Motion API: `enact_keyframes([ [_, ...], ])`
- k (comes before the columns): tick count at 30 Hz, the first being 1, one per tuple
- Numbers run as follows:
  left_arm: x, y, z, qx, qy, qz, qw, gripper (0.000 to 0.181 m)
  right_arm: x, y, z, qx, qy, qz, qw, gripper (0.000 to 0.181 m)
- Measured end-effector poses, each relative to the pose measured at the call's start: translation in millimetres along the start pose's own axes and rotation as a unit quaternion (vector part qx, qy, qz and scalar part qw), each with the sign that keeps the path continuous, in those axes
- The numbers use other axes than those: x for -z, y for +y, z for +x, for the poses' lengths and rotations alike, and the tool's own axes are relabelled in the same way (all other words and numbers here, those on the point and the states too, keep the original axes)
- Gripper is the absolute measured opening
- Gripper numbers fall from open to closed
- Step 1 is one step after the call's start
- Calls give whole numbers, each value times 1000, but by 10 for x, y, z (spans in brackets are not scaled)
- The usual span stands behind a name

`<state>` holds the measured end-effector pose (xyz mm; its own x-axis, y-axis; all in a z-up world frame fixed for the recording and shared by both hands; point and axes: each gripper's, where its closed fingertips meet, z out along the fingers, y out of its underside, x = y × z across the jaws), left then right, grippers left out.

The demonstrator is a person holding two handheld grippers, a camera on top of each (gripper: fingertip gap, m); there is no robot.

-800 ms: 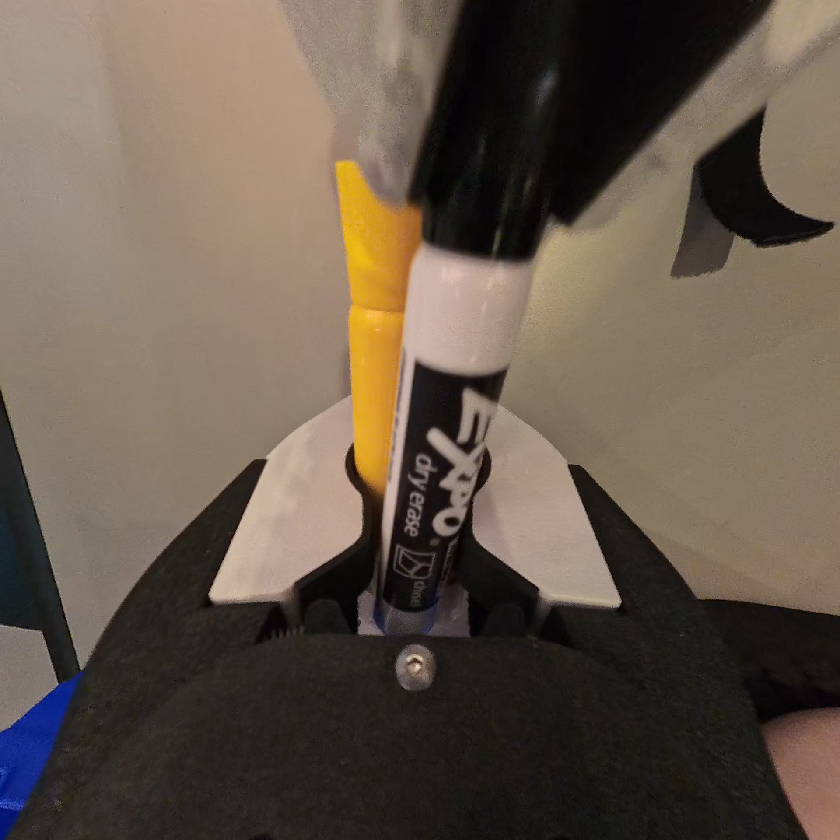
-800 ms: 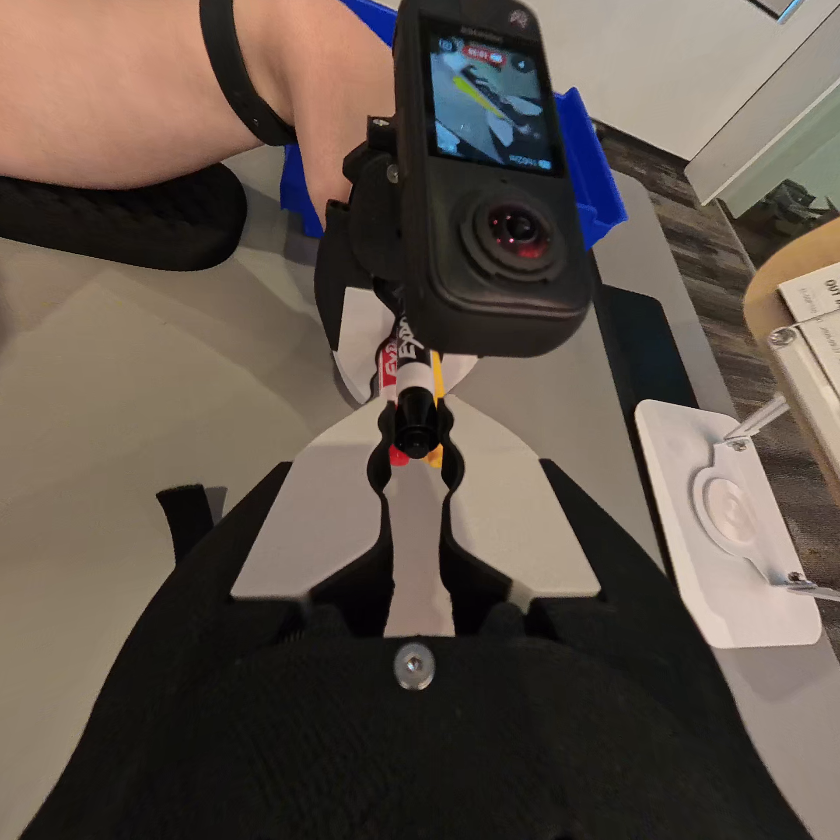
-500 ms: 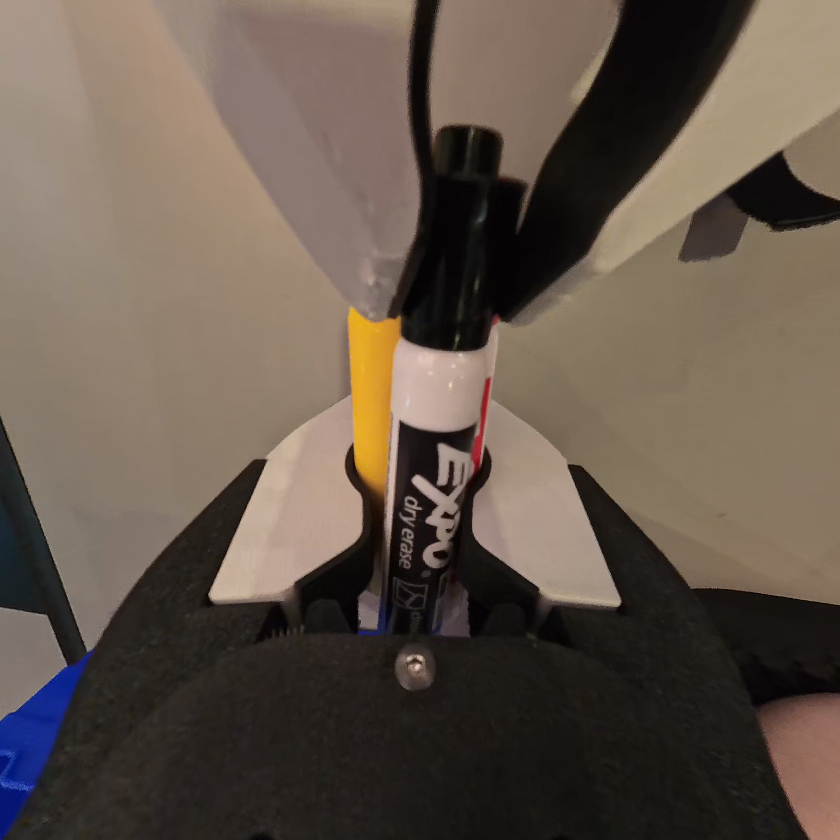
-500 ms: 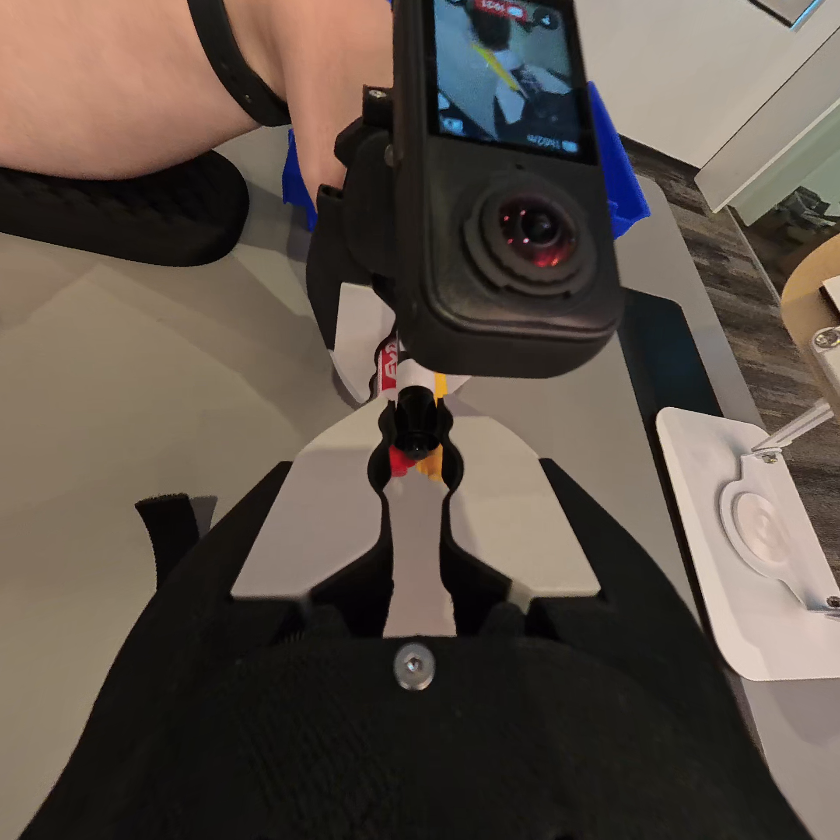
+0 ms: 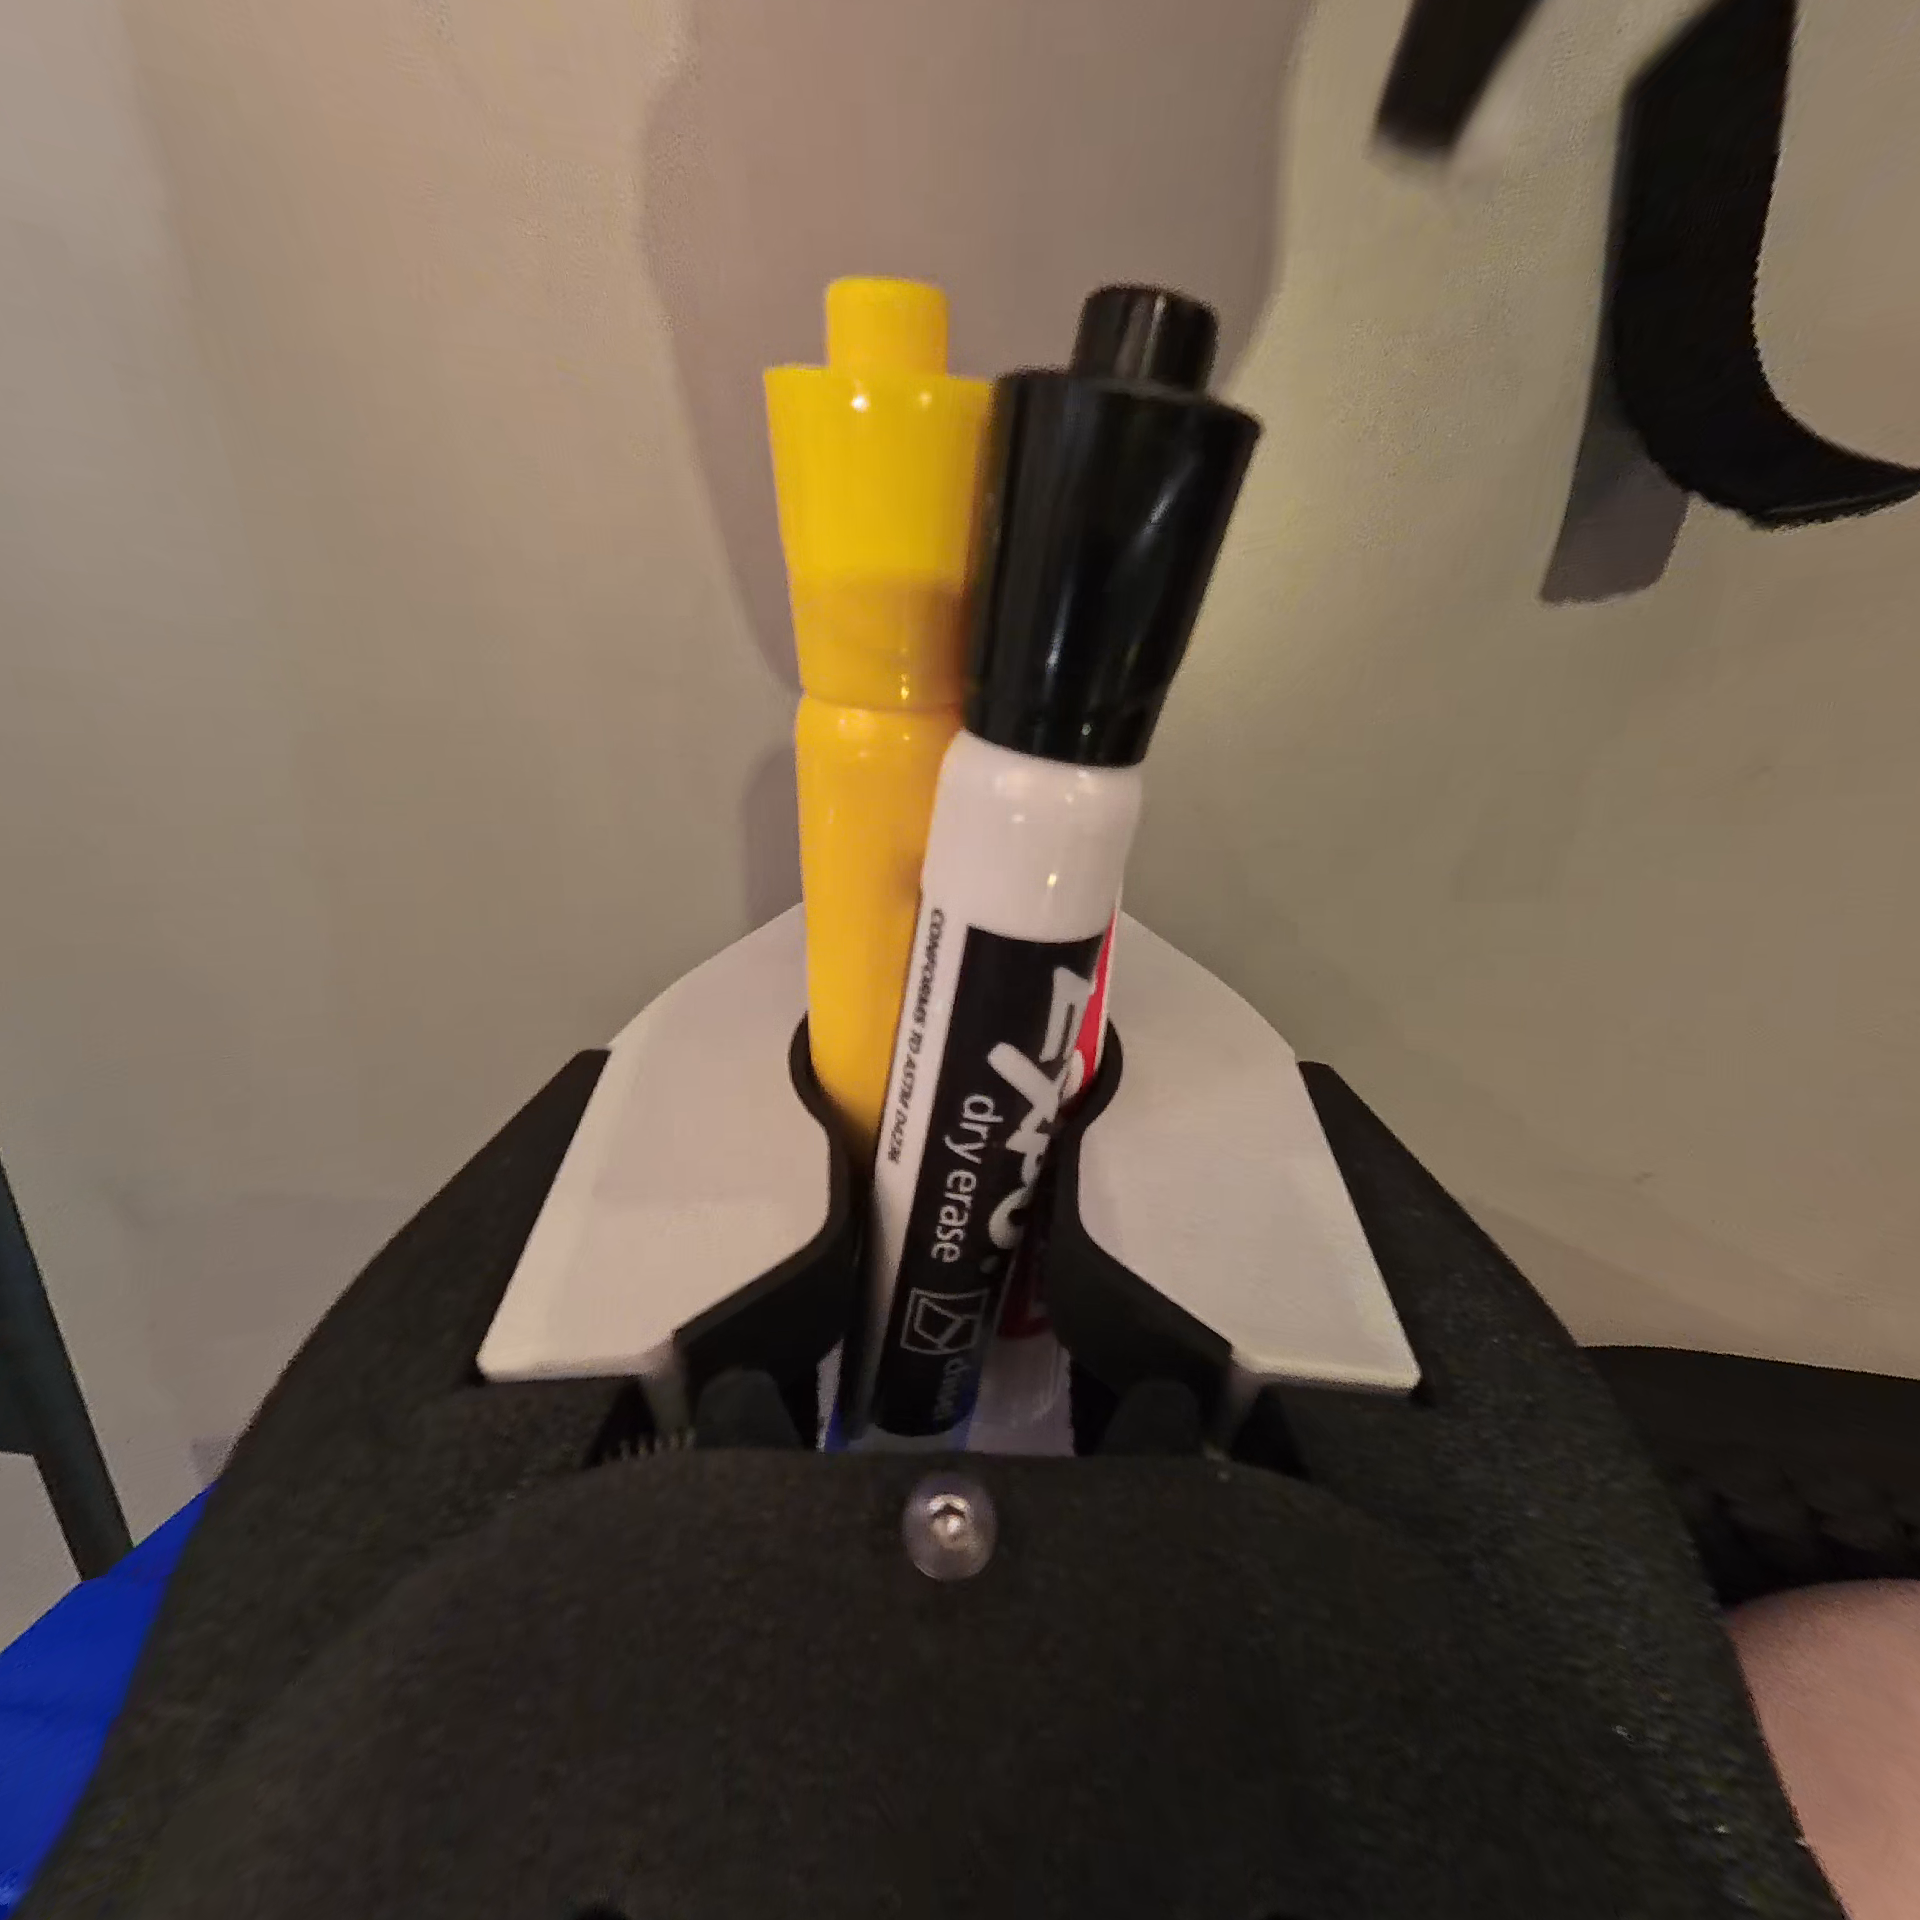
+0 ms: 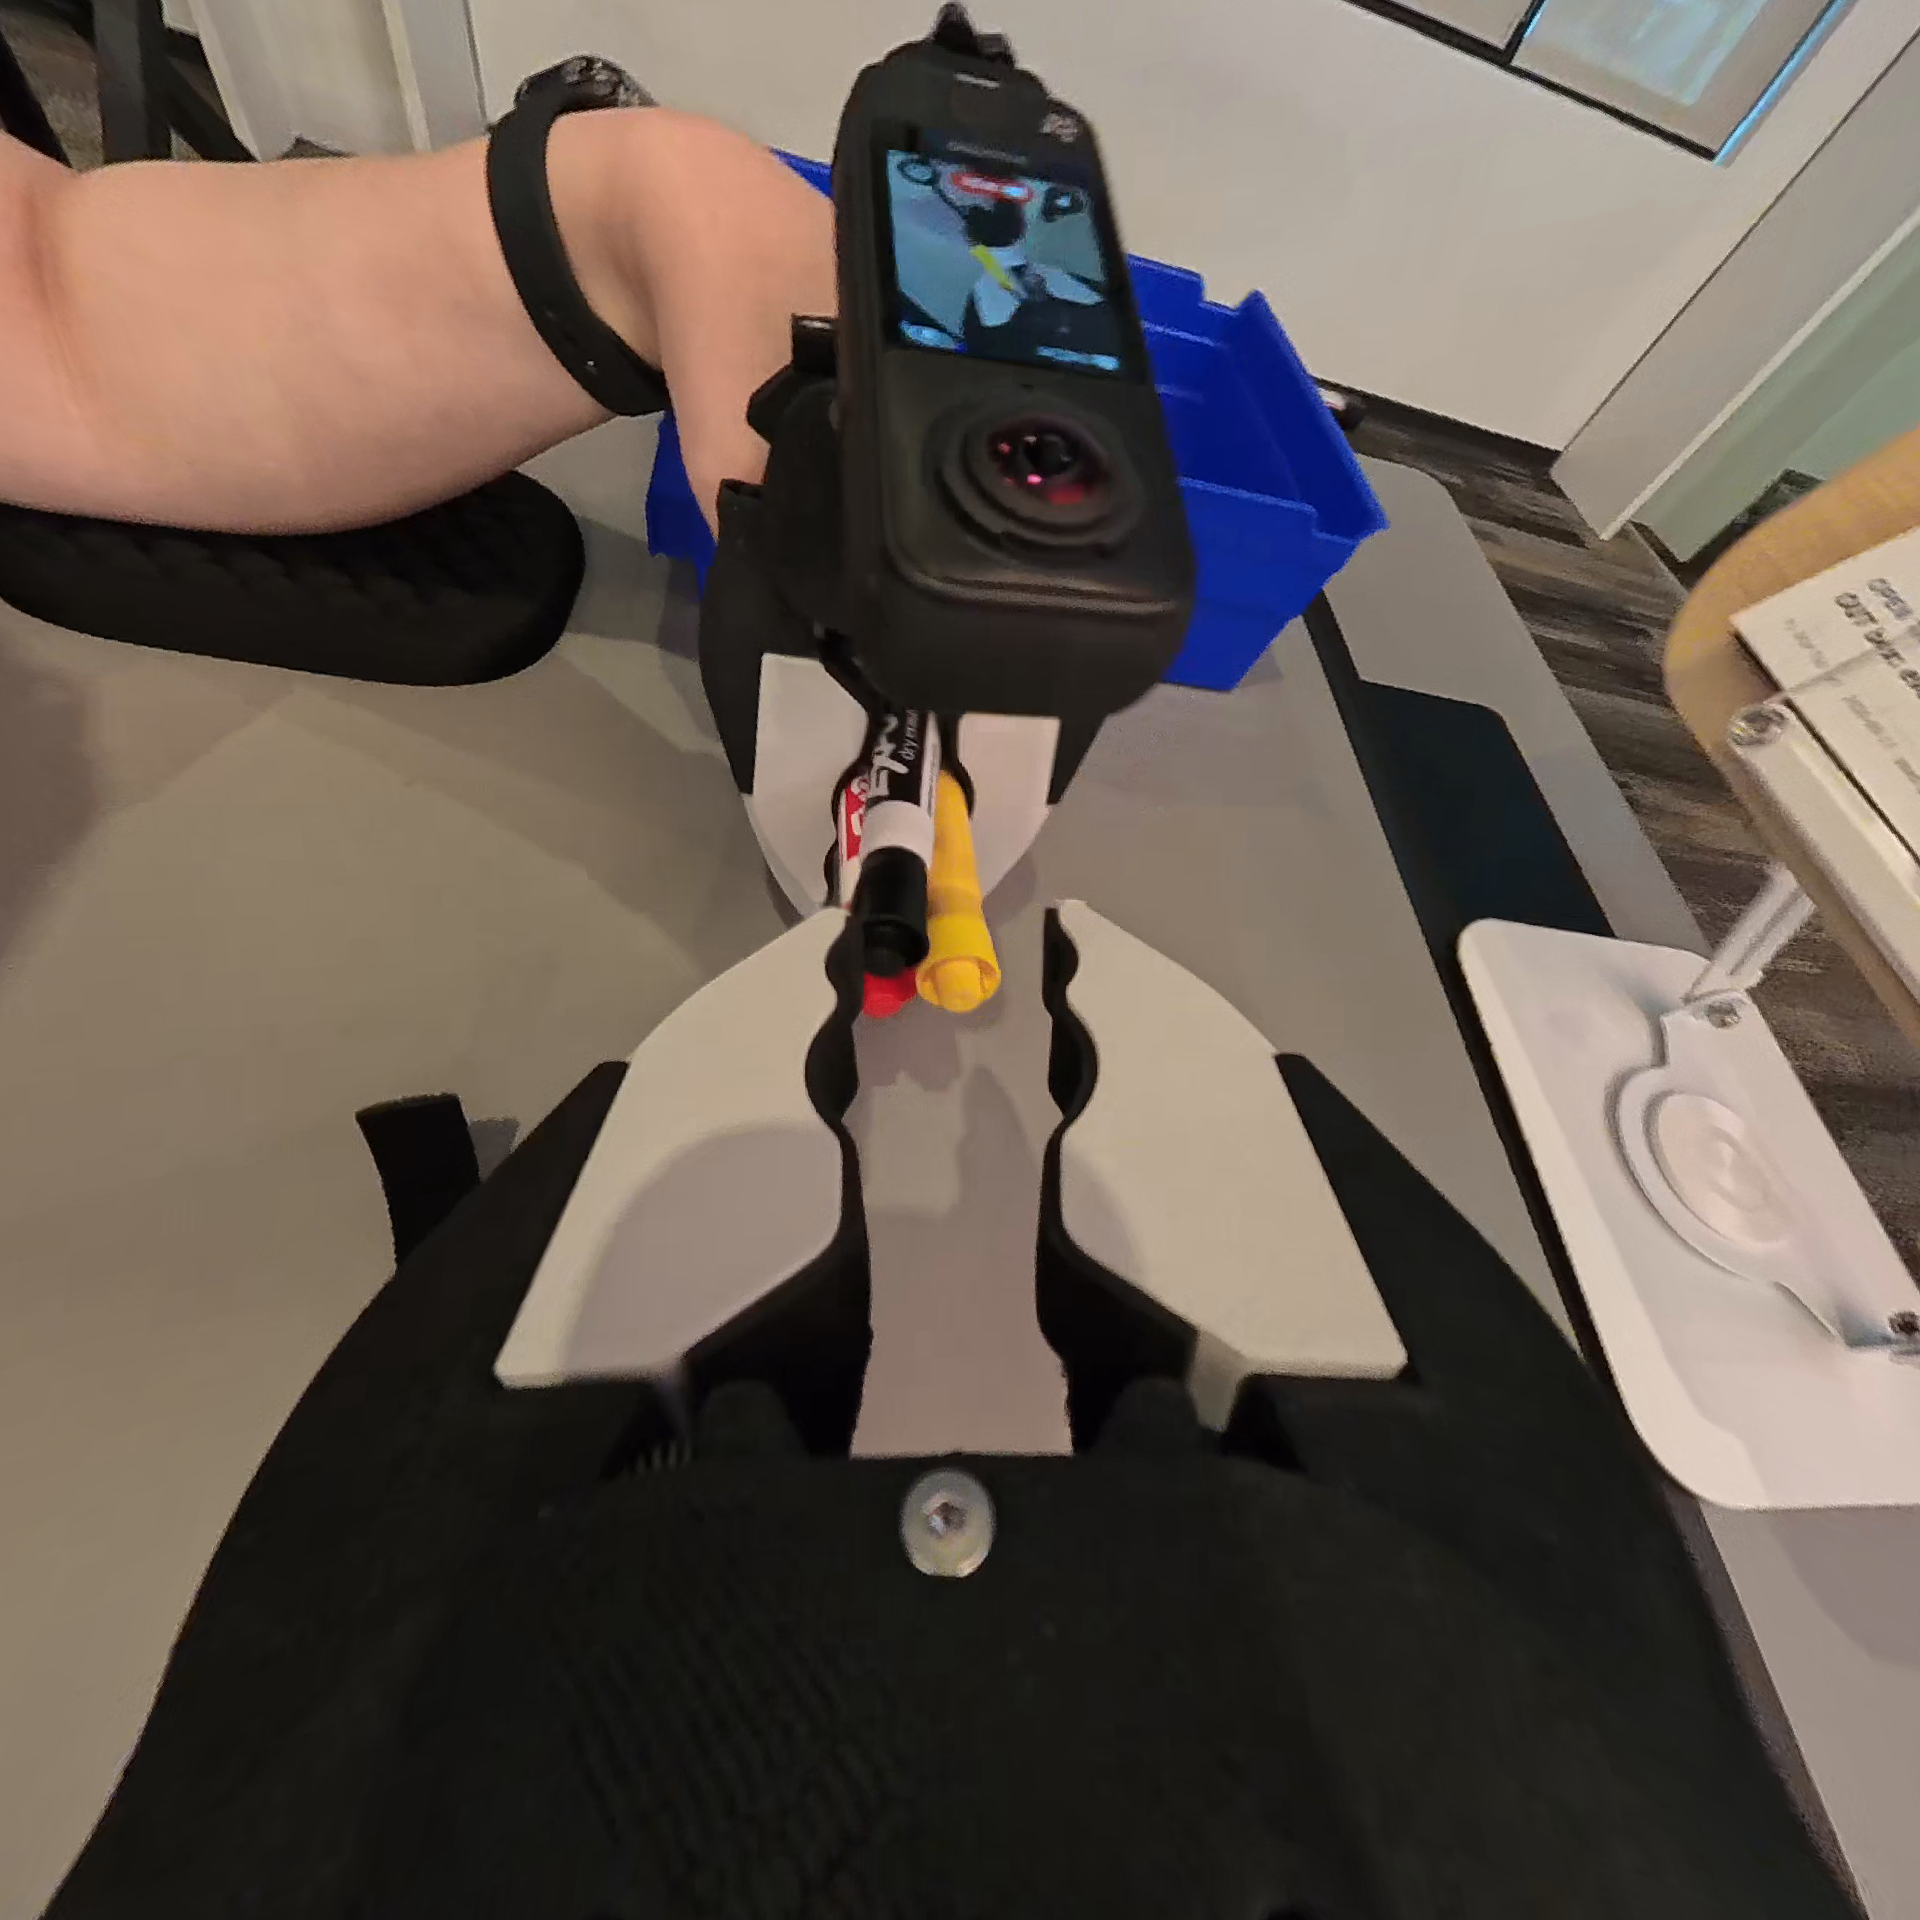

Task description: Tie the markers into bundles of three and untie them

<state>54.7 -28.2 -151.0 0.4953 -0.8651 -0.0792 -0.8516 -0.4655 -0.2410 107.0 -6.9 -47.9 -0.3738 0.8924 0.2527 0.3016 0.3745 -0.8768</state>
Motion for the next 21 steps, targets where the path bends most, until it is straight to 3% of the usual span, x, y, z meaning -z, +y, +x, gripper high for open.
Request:
enact_keyframes([
  [4, -3, 54, -29, 4, -5, -10, 1000, 39, 188, 19, 55, -16, 2, -3, 1000, 35],
  [8, -6, 134, -75, 10, -15, -24, 1000, 40, 443, 17, -121, -48, -15, -19, 999, 35],
  [11, 15, 123, -85, 16, -10, -13, 1000, 40, 570, 385, -287, -126, 15, -116, 985, 35],
  [13, 31, 135, -102, 15, -16, -16, 1000, 40, 735, 695, -453, -174, 55, -176, 967, 33],
  [15, 50, 131, -105, 14, -19, -14, 1000, 40, 871, 913, -662, -258, 91, -187, 943, 33],
  [18, 72, 104, -93, 12, -19, -7, 1000, 39, 954, 1109, -931, -411, 141, -150, 888, 33],
  [21, 79, 95, -88, 8, -23, -9, 1000, 39, 922, 1159, -1052, -501, 168, -86, 845, 33],
])
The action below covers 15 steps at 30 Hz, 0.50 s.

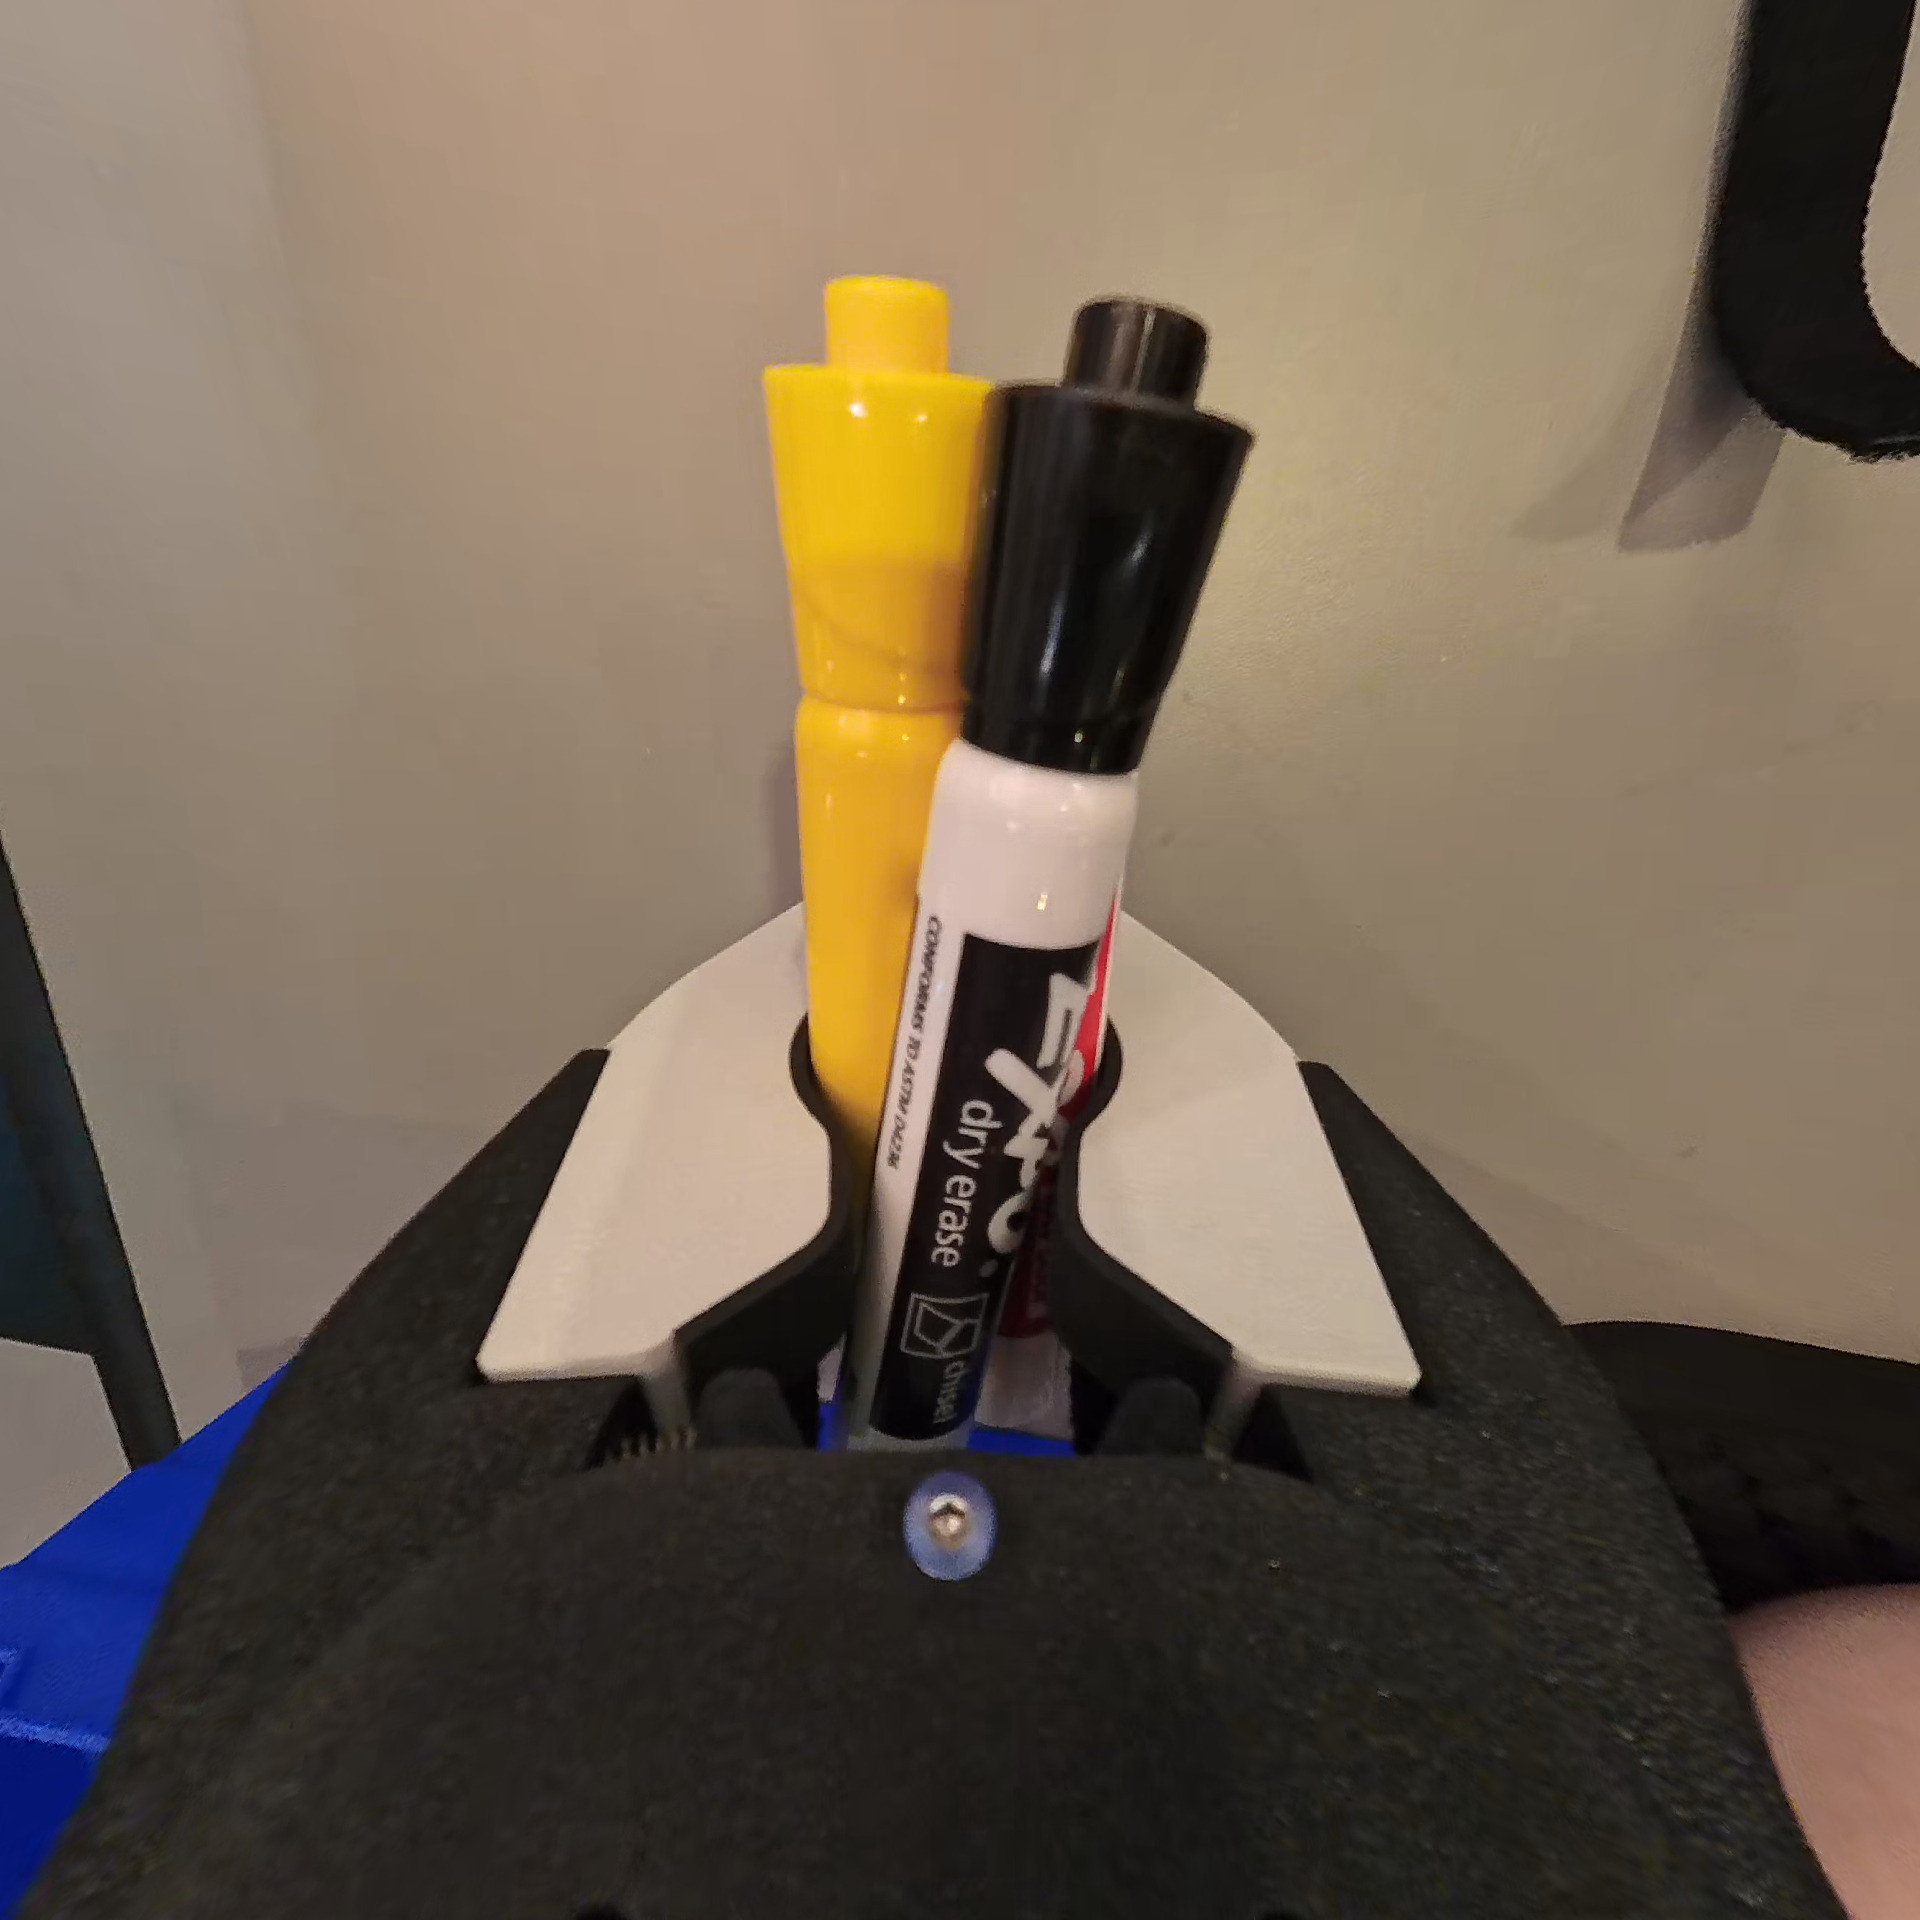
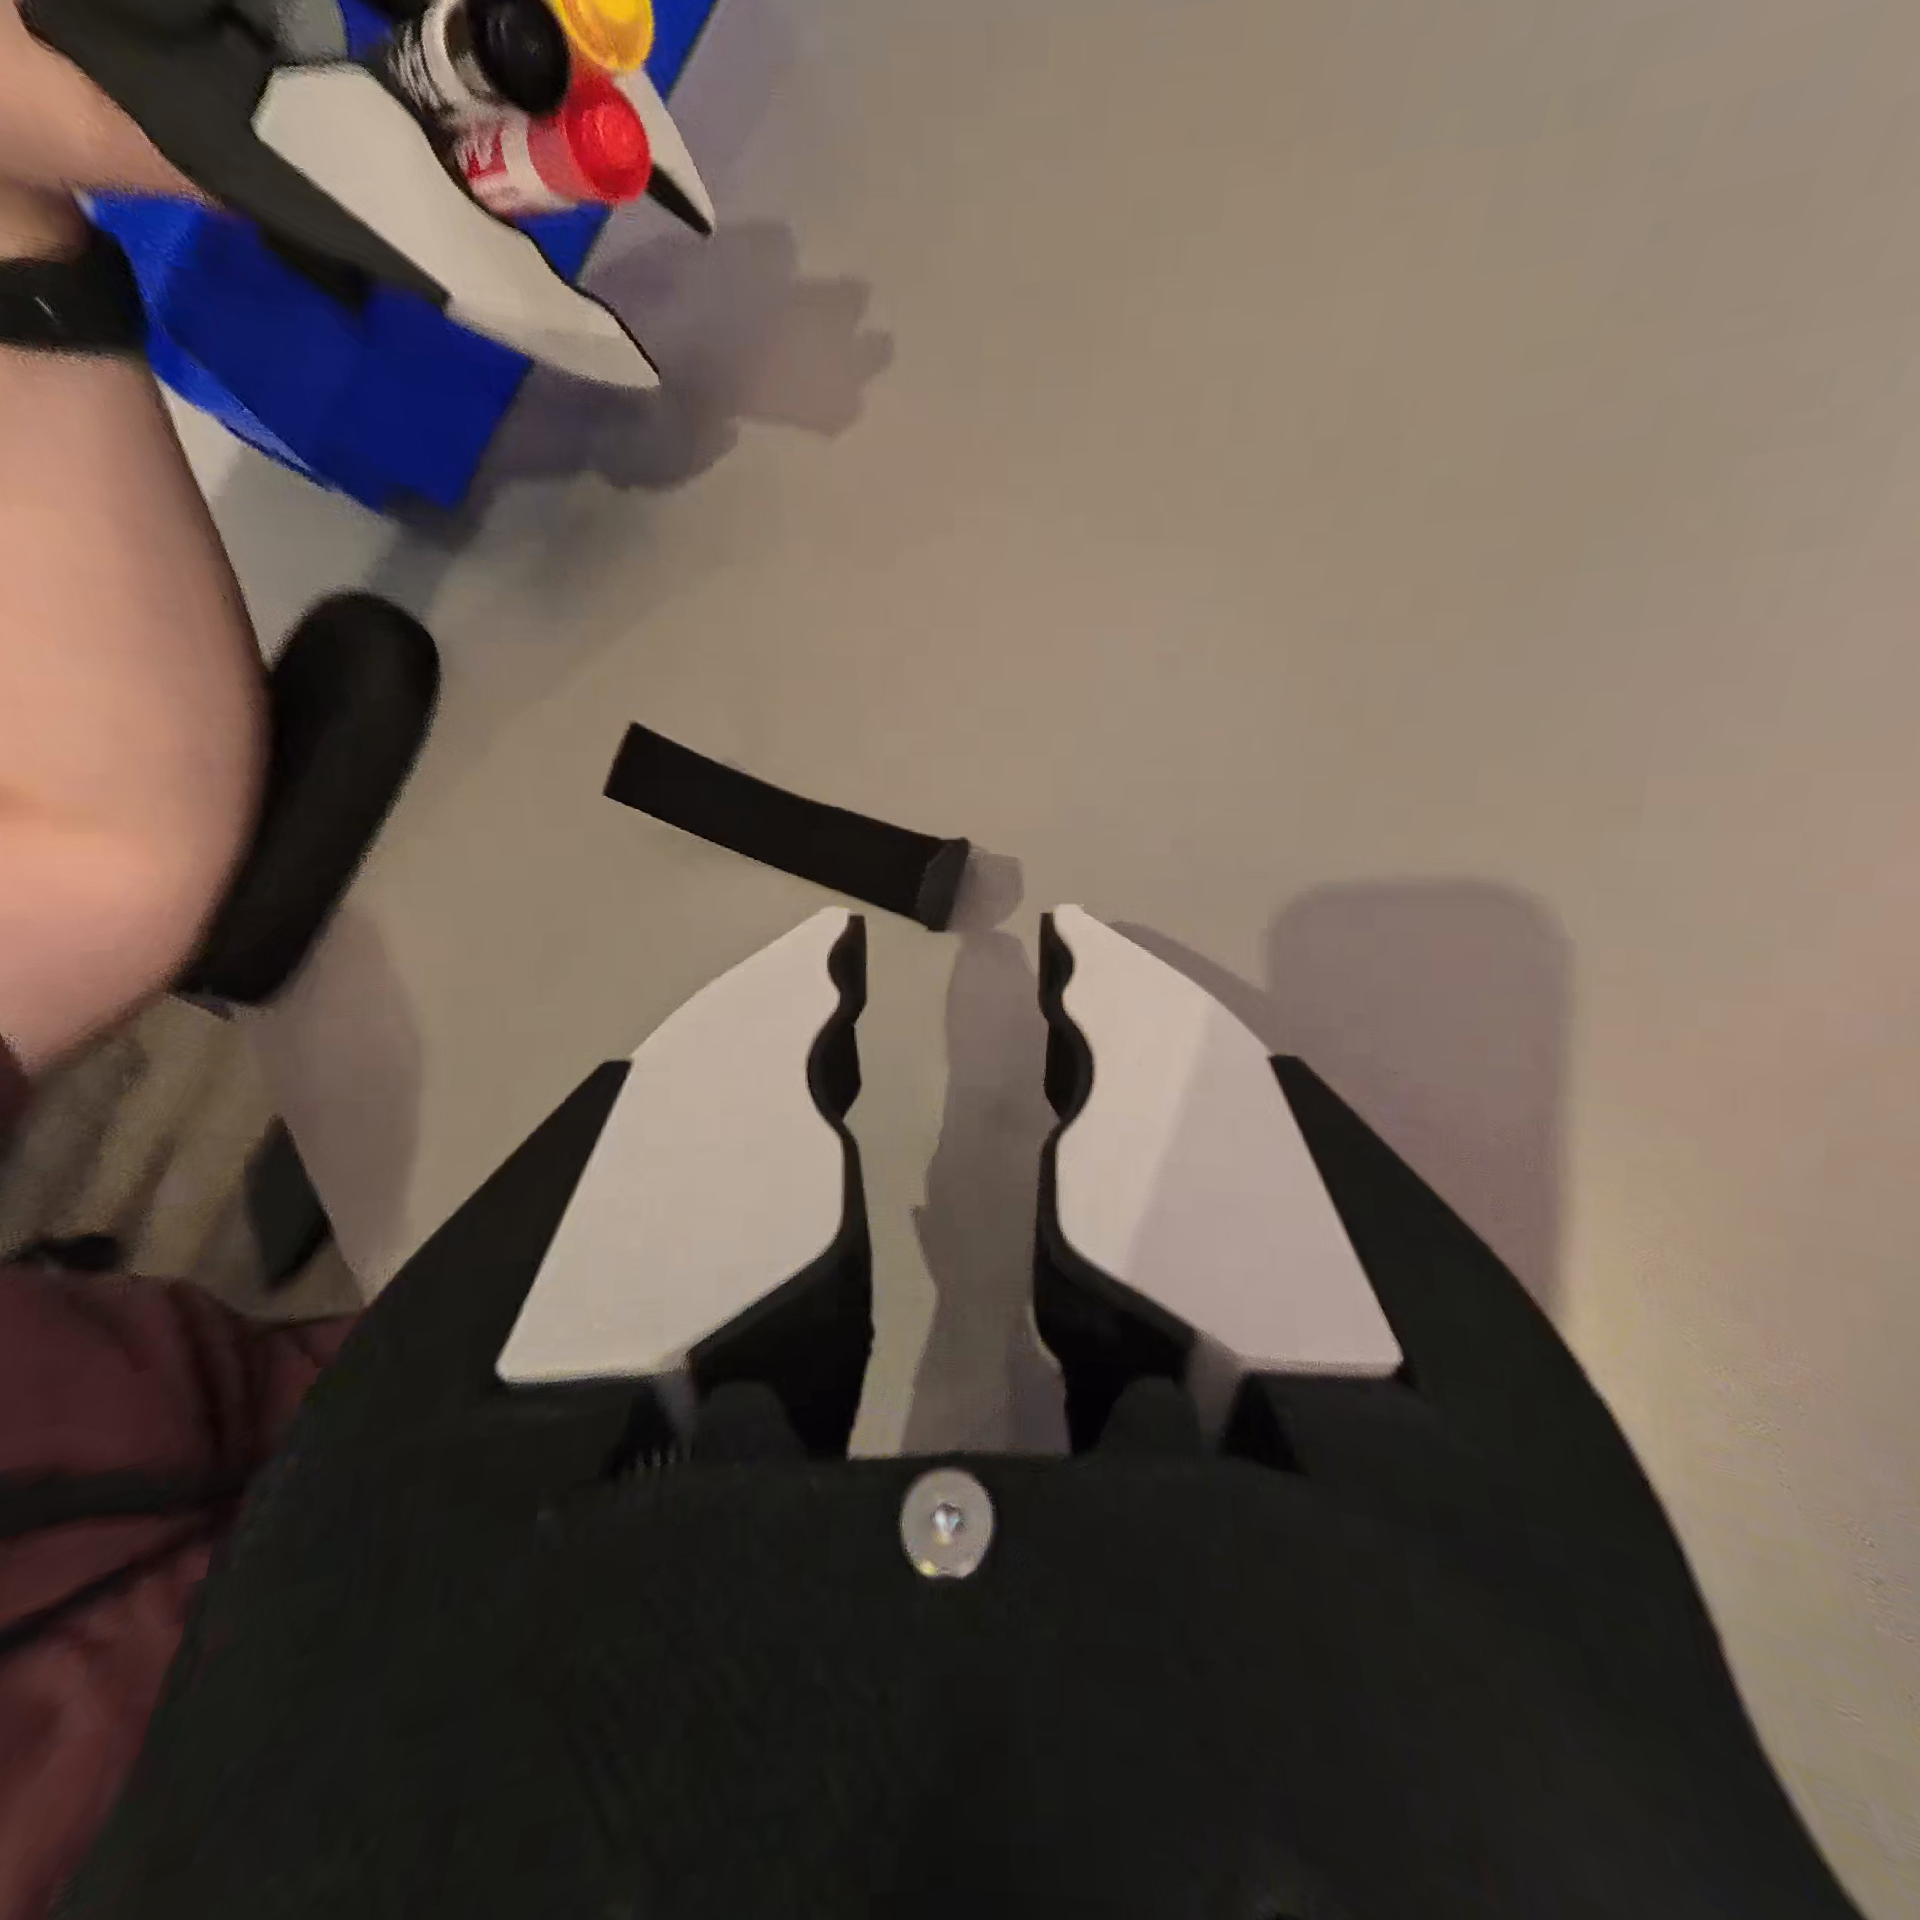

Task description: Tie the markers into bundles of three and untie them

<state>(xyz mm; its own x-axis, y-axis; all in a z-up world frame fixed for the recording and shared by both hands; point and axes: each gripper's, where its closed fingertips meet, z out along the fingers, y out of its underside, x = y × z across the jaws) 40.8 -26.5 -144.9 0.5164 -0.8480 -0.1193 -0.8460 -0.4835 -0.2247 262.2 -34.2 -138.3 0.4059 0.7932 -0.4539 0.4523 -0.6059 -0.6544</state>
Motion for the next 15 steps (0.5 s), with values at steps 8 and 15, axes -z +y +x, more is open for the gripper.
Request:
enact_keyframes([
  [8, -76, -47, 89, -17, 12, -11, 1000, 39, -284, 137, 38, -30, 23, -6, 999, 24],
  [15, -125, -123, 185, -32, 28, -9, 999, 39, -307, -226, -41, 59, 6, 36, 998, 3],
])
